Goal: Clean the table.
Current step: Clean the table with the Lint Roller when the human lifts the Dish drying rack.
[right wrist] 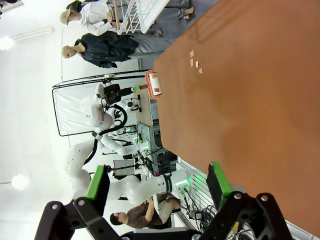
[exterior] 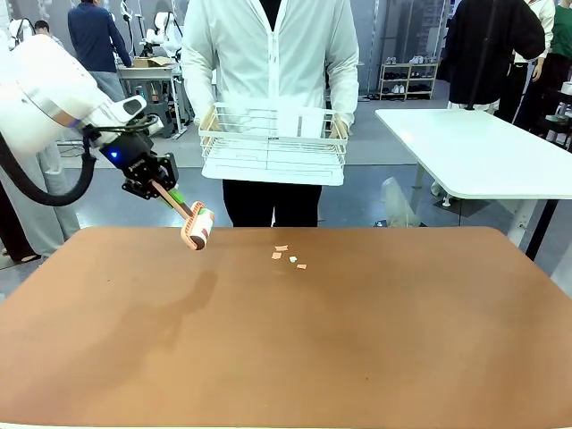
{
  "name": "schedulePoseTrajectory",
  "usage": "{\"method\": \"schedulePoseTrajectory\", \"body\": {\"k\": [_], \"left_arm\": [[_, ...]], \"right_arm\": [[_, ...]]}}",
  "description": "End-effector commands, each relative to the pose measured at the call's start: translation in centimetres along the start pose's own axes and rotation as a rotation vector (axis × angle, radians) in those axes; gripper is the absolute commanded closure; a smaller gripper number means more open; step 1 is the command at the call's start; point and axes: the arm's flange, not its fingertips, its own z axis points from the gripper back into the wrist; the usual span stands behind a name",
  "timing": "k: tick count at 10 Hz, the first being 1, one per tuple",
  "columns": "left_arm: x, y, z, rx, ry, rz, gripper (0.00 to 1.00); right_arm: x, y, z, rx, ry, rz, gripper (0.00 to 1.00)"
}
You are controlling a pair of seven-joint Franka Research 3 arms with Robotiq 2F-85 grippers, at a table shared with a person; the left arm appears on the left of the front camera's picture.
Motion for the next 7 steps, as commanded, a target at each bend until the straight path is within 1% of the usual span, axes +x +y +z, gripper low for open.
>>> {"method": "schedulePoseTrajectory", "body": {"k": [1,3,5,7], "left_arm": [[1.9,0.4,-1.8,-0.008,-0.019,0.048,0.79],[3.1,1.1,-3.7,-0.042,-0.020,0.069,0.79],[3.1,1.4,-5.9,-0.027,0.010,0.086,0.79],[3.2,1.8,-7.2,-0.056,-0.004,0.107,0.79]], "right_arm": [[-0.1,0.2,0.2,0.001,-0.003,0.004,0.00],[-0.1,0.2,0.2,0.001,-0.003,0.004,0.00],[-0.1,0.2,0.2,0.001,-0.003,0.004,0.00],[-0.1,0.2,0.2,0.001,-0.003,0.004,0.00]]}}
